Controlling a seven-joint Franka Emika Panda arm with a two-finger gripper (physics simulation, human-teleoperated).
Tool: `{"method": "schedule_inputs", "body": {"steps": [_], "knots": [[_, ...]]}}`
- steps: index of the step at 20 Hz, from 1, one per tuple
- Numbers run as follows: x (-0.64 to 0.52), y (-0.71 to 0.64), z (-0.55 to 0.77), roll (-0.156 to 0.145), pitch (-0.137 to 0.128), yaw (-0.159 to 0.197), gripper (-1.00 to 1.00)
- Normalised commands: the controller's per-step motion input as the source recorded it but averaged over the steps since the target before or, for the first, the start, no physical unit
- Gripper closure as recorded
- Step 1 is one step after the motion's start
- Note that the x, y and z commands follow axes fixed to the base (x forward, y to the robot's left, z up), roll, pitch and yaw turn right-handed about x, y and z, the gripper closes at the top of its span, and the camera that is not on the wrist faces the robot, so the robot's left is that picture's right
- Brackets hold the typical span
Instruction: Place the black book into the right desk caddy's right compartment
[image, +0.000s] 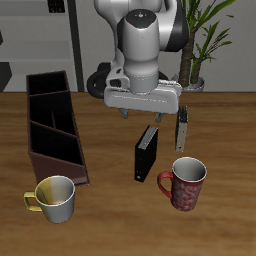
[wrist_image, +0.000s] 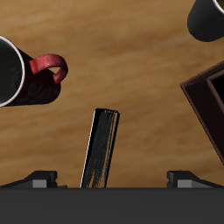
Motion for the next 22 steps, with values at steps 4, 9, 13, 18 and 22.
{"method": "schedule_inputs", "body": {"steps": [4, 9, 13, 18, 22], "knots": [[0.06, 0.03, -0.41, -0.004, 0.039, -0.003, -1.00], [0.03, 0.03, -0.32, 0.007, 0.035, -0.035, -1.00], [0.03, 0.03, -0.38, 0.006, 0.039, -0.008, -1.00], [0.01, 0.06, -0.44, 0.028, 0.041, 0.024, -1.00], [0.02, -0.03, -0.18, -0.004, 0.015, 0.014, 1.00]]}}
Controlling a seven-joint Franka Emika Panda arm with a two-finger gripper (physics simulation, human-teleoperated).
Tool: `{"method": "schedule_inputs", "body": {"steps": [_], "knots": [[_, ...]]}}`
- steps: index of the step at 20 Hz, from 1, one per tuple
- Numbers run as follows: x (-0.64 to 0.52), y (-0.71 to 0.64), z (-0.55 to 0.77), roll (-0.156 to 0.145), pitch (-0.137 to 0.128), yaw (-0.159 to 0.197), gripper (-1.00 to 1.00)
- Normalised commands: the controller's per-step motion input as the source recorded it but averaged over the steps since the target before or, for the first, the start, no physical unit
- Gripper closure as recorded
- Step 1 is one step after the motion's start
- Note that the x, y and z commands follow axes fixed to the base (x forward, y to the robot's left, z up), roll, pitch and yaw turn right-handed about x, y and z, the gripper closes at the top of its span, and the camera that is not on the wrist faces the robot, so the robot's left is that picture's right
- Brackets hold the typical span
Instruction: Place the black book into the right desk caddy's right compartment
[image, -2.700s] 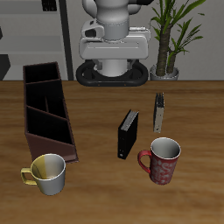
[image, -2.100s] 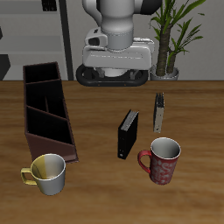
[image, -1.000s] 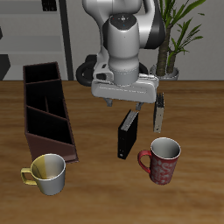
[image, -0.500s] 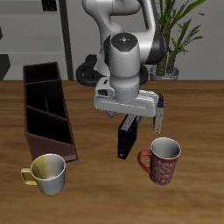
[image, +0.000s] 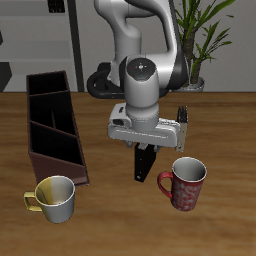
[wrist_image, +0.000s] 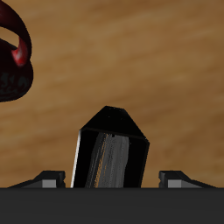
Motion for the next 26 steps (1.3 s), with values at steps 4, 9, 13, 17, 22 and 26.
{"method": "schedule_inputs", "body": {"steps": [4, 9, 13, 17, 22, 26], "knots": [[0.13, -0.20, -0.13, -0.033, 0.008, -0.032, 1.00], [0.04, -0.15, 0.10, -0.011, -0.019, -0.012, 1.00], [-0.04, -0.17, 0.21, -0.008, -0.029, 0.001, 1.00], [-0.07, -0.27, 0.41, -0.017, -0.055, 0.029, 1.00], [-0.14, -0.34, 0.43, -0.035, -0.073, 0.046, 1.00], [-0.16, -0.58, 0.59, -0.072, -0.095, 0.028, 1.00]]}}
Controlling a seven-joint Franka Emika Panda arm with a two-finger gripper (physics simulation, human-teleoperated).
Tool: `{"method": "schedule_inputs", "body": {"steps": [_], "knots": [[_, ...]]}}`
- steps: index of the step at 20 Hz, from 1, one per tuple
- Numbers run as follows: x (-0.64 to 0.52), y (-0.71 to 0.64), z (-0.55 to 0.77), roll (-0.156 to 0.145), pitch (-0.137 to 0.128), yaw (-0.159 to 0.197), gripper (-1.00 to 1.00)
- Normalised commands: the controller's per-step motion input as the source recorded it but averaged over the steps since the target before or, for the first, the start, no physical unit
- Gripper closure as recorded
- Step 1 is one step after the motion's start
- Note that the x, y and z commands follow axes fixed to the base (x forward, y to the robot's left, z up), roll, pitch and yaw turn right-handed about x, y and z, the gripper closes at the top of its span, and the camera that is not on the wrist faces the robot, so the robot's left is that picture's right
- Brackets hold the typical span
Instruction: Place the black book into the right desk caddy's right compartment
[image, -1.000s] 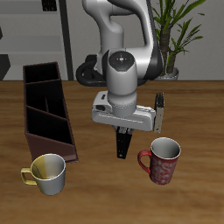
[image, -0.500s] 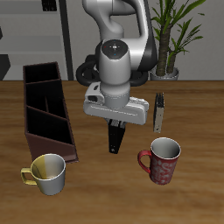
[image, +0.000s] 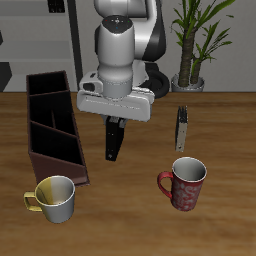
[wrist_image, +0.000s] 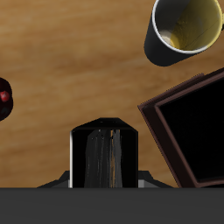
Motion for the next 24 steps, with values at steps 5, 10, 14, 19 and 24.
{"method": "schedule_inputs", "body": {"steps": [5, 10, 14, 19, 24], "knots": [[-0.13, -0.59, 0.58, -0.060, -0.070, -0.055, 1.00], [-0.24, -0.77, 0.62, -0.090, -0.078, -0.118, 1.00], [-0.18, -0.76, 0.35, -0.124, -0.043, -0.165, 1.00], [-0.14, -0.51, 0.06, -0.106, -0.013, -0.078, 1.00], [-0.24, -0.43, -0.02, -0.091, 0.023, -0.117, 1.00]]}}
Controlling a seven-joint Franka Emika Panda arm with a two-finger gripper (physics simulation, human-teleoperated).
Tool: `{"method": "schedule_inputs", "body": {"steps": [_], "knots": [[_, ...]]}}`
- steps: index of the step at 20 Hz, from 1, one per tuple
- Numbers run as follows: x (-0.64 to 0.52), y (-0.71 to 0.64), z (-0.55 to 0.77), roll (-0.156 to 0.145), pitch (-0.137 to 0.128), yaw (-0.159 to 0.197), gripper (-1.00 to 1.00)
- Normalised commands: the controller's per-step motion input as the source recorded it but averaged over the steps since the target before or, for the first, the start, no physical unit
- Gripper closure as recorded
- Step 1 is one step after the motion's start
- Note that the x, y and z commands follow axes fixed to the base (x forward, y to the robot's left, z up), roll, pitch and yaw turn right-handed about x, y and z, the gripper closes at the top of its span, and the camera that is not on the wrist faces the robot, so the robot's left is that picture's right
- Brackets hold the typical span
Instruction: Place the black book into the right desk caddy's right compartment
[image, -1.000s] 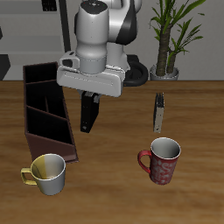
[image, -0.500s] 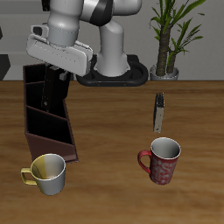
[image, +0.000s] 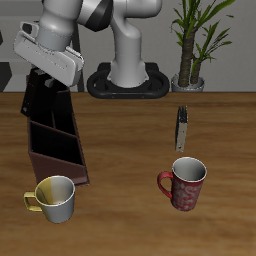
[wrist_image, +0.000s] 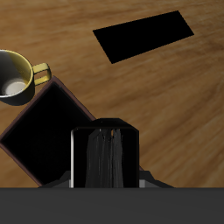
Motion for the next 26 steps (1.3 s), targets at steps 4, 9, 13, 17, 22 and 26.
{"method": "schedule_inputs", "body": {"steps": [4, 9, 13, 17, 22, 26], "knots": [[-0.16, -0.29, 0.02, -0.081, 0.017, -0.123, 1.00], [-0.40, -0.17, -0.02, -0.061, 0.029, -0.154, 1.00], [-0.58, 0.10, 0.03, 0.000, -0.031, -0.014, 1.00], [-0.39, 0.09, 0.05, 0.000, -0.006, 0.011, 1.00], [-0.68, 0.11, 0.19, 0.041, -0.093, -0.005, 1.00], [-0.27, -0.19, 0.09, -0.026, -0.041, -0.056, 1.00]]}}
